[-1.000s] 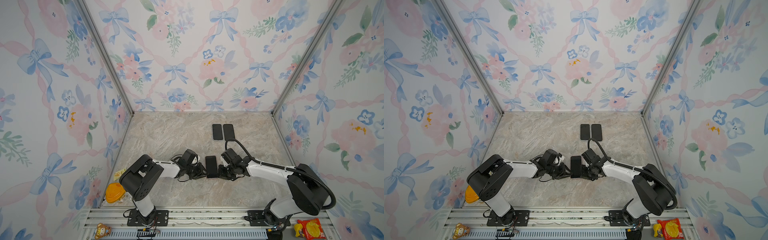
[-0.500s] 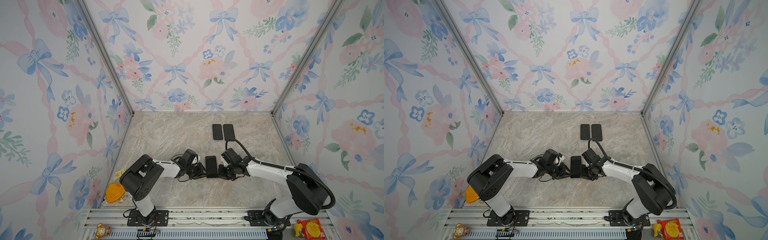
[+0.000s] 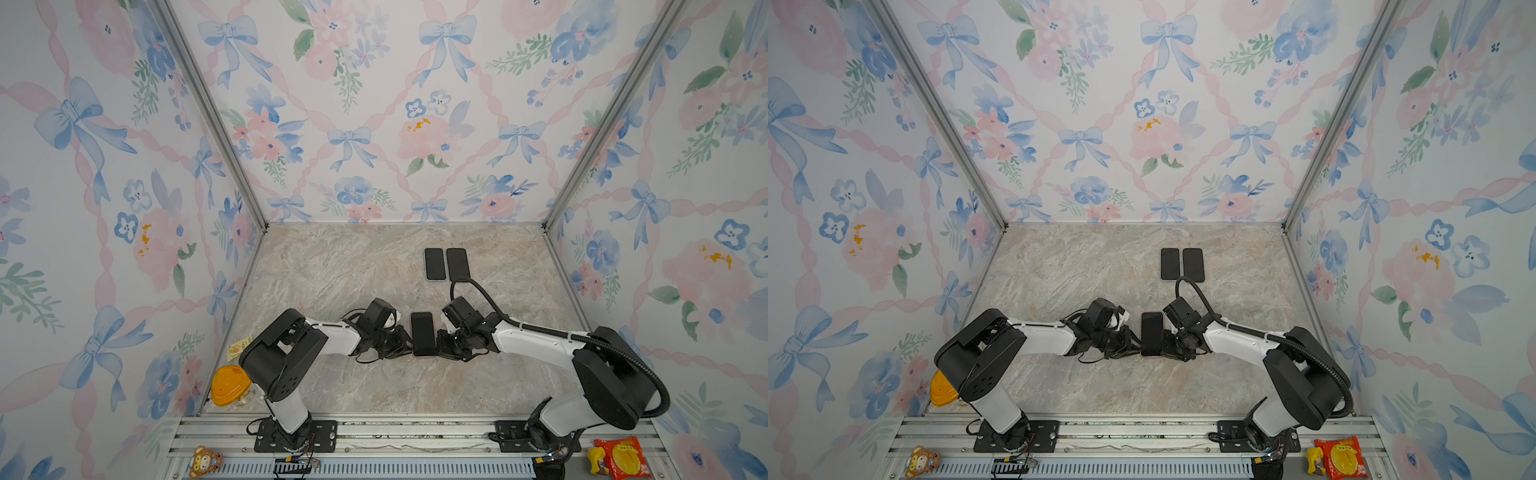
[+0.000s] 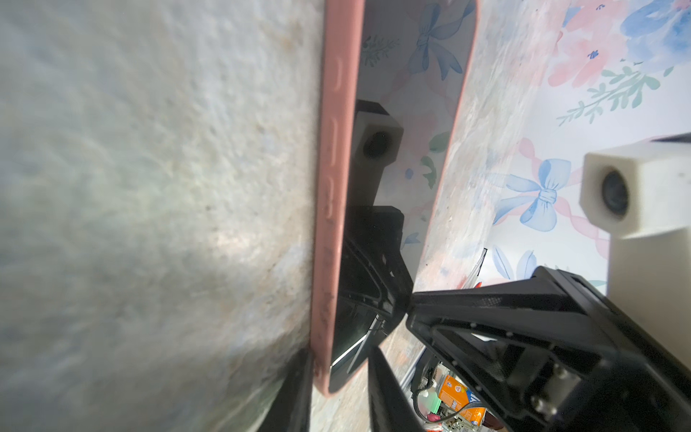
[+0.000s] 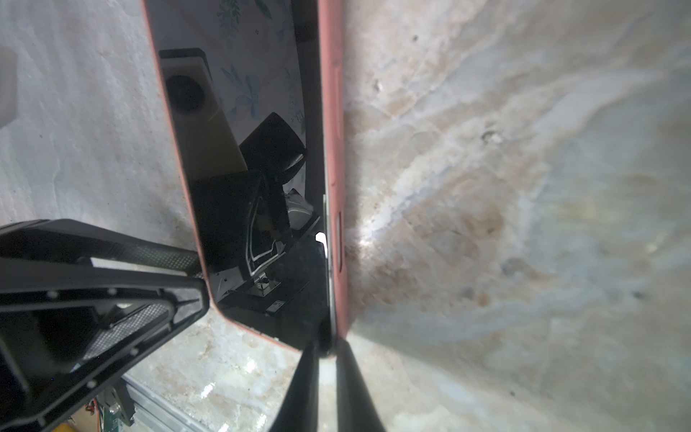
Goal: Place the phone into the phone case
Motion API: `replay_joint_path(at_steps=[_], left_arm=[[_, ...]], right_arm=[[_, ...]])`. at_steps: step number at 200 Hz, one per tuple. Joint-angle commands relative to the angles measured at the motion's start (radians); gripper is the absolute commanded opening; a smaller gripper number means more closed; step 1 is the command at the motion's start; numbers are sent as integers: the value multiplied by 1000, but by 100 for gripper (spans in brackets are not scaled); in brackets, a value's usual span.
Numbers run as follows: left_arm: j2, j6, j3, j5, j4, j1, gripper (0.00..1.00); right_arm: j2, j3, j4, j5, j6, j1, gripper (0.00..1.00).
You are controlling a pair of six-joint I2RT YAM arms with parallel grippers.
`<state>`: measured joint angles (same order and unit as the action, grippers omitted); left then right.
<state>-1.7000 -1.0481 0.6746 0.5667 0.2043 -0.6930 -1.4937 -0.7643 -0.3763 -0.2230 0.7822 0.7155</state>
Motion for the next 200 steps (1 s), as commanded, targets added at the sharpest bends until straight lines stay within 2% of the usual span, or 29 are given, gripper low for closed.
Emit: replay_joint_path(at_steps=[1, 12, 55, 118, 200], left_arm=[[39, 59, 28, -50, -162, -6, 30], [41, 73, 43, -43, -210, 6, 30], [44, 72, 54, -23, -229, 15, 32], [-3, 79, 105, -24, -227, 2, 32], [-31, 73, 106, -27, -203, -14, 32]], right_arm=[[74, -13, -84, 95, -11, 0, 21], [84, -7, -72, 106, -5, -7, 24], [30, 28, 60, 33, 24, -14, 23], [-16, 26, 82, 7, 9, -19, 28], [-30, 60, 125, -17, 23, -18, 24]])
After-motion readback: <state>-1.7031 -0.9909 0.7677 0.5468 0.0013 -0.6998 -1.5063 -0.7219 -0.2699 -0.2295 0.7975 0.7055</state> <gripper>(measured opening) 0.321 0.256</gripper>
